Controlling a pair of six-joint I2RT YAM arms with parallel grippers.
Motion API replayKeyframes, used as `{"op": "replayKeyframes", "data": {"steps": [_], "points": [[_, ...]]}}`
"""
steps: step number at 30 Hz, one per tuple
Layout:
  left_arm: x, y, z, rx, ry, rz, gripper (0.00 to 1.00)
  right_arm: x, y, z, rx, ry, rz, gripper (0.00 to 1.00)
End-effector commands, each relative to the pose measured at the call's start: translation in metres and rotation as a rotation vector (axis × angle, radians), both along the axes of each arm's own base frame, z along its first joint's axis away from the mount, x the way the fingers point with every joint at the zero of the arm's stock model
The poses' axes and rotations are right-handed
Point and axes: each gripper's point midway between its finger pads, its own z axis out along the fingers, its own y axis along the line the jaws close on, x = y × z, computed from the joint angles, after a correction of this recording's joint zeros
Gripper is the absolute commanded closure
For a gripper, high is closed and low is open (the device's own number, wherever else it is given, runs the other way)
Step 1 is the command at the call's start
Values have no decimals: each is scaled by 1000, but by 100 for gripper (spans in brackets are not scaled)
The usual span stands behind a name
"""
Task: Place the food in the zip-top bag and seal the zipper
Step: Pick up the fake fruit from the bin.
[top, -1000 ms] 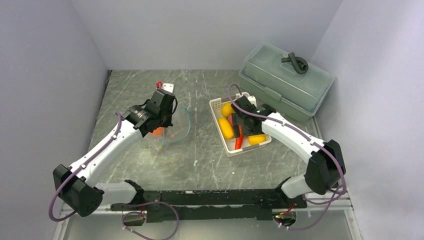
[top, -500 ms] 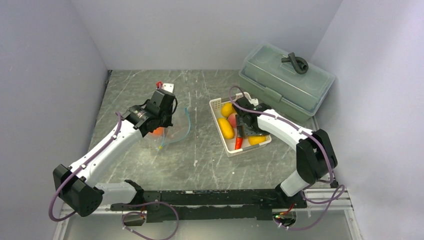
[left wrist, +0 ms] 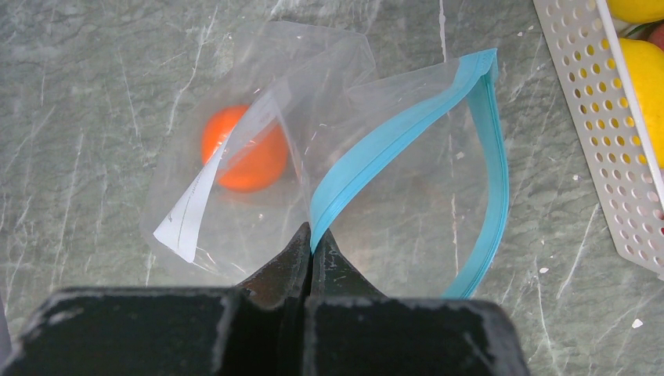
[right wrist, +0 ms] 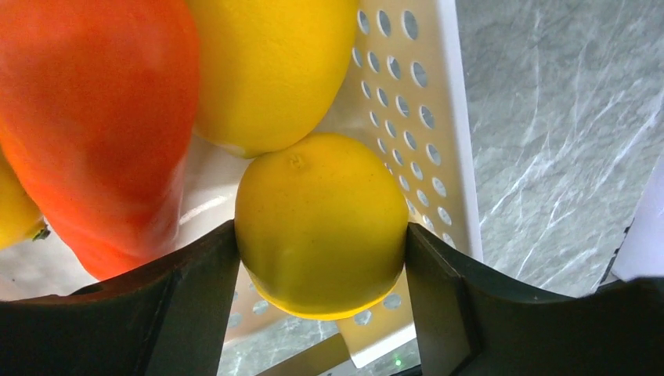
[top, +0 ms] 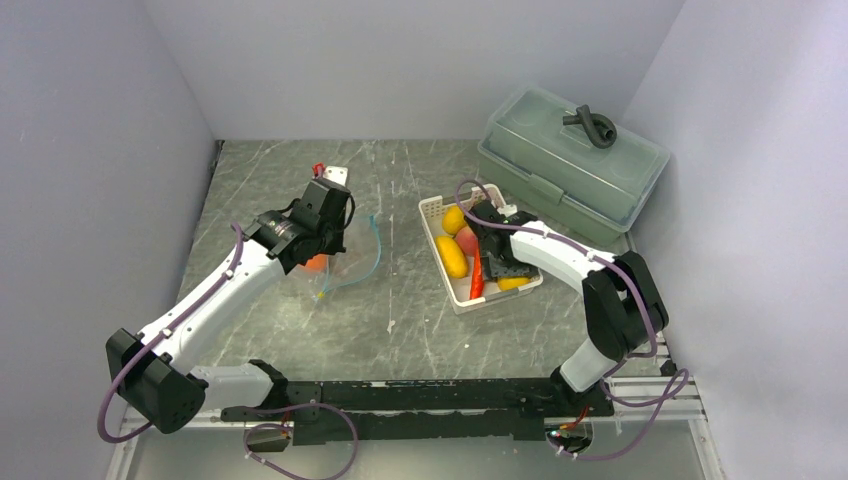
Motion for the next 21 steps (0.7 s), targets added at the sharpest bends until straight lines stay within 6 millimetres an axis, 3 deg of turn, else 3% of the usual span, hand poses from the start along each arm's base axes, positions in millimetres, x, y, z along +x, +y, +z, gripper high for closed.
{"op": "replayKeyframes", "data": {"steps": [1, 6, 14, 21], "points": [[2, -2, 6, -24, -22, 0, 100, 7, -8, 8, -30, -55, -31, 35], [2, -2, 6, -25, -23, 1, 100, 14, -7, 36, 7, -144, -59, 46], [3, -2, 4, -20, -18, 3, 100, 22, 14, 86, 175, -271, -38, 51], [3, -2, 3, -18, -15, 4, 100, 27, 64, 139, 467, -413, 100, 52]]}}
